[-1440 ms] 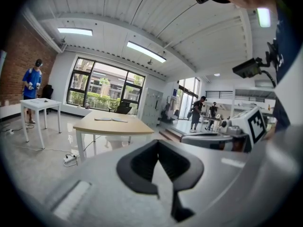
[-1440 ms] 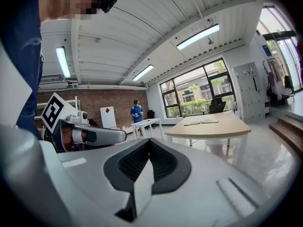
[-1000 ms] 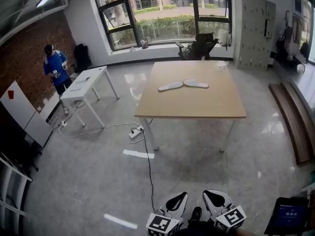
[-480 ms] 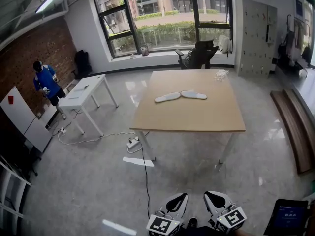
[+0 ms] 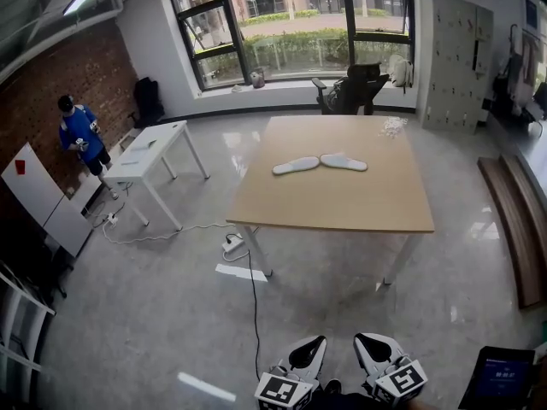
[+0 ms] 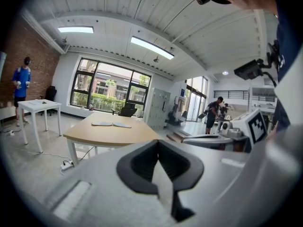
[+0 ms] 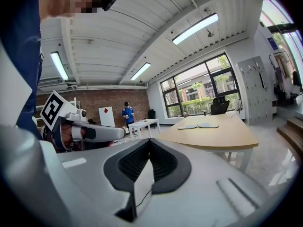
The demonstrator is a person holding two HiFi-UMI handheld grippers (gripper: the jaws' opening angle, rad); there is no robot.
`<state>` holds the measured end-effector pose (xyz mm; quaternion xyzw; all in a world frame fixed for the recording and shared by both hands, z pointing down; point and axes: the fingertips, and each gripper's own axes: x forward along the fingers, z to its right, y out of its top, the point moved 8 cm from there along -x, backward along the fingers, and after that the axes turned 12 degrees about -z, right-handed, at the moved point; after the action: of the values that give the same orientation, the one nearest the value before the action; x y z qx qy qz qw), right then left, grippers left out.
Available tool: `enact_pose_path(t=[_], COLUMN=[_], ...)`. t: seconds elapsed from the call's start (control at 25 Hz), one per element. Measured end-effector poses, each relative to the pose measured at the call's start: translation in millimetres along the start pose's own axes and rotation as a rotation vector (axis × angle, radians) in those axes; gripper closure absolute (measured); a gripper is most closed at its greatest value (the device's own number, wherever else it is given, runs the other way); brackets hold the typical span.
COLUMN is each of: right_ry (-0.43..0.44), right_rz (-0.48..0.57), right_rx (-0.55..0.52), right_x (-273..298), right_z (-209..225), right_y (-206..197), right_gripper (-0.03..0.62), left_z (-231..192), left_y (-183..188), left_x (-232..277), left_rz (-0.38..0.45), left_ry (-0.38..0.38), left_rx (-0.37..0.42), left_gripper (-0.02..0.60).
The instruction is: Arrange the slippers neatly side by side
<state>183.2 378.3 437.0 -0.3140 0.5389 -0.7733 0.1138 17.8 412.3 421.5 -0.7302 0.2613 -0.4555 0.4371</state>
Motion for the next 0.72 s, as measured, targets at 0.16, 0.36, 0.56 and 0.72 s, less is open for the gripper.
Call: enact_pose_path(t=[0.16, 0.36, 0.56, 0.72], right_ry=[-0.024, -0.034, -0.047, -0.061], right_rz=[0.006, 0.018, 0.024, 0.037], right_rx=[0.003, 0.003, 0.003, 0.006], right_x=[15.3, 40.9, 73.7, 97.4], right_z=[15.6, 29.6, 42.9, 53.4], right_y=[10.0, 22.8, 42.4, 58.1], right_gripper=[0.583, 0.583, 0.583, 0.583], left_z=[-13.6, -38.7, -71.9, -95.8], left_y=[12.7, 27.2, 48.2, 64.2], left_x=[17.8, 38.9, 58.5, 75.1], left_rz=[0.003, 0.009, 0.011, 0.005], left_ry=[-0.020, -0.040, -0.056, -0.076], left_rx=[0.021, 0.026, 0.028, 0.043], left_gripper=[0.578, 0.578, 0.578, 0.578])
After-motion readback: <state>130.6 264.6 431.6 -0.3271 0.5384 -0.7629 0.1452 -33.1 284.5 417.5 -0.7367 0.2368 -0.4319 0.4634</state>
